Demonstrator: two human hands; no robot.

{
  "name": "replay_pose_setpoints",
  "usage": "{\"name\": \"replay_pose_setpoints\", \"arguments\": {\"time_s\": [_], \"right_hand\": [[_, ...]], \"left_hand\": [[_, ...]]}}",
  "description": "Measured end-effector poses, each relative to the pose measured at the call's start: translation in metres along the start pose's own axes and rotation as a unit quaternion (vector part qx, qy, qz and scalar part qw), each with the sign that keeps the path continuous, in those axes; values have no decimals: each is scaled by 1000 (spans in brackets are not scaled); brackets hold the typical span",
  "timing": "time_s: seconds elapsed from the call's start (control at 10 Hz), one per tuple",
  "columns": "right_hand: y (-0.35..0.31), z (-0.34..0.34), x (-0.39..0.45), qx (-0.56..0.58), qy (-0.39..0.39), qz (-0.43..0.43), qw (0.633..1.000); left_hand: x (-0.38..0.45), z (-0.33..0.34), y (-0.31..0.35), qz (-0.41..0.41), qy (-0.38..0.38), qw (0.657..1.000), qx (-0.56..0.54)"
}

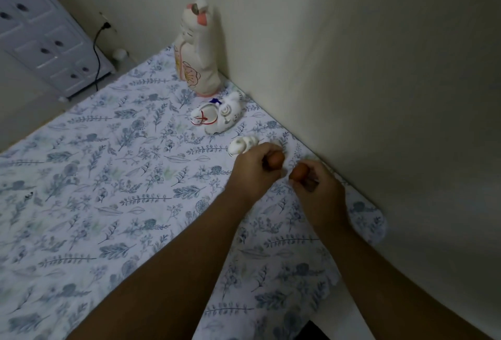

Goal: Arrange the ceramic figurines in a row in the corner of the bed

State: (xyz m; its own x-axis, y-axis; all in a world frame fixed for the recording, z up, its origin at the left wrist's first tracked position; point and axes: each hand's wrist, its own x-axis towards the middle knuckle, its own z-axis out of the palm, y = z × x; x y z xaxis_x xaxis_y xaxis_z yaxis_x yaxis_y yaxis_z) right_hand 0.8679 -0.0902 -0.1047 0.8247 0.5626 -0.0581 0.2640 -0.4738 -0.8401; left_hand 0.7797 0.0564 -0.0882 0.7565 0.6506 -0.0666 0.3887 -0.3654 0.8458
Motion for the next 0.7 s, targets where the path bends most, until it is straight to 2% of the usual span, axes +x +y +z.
{"name": "replay_pose_setpoints", "arguments": {"time_s": [0.1,0.3,0.6,0.7], "right_hand": [[-1,-1,-1,-18,-17,11,1000],[-2,-8,-14,-28,-8,4,1000],[-7,-12,-23,-22,-35,7,999],[-15,-17,-28,-80,-30,-18,996]], "left_hand": [[0,6,0,-28,15,999,-19],[-16,10,1,-21,13,1000,1],[-24,7,6,-23,12,999,19],[-36,-5,12,-19,17,999,22]]}}
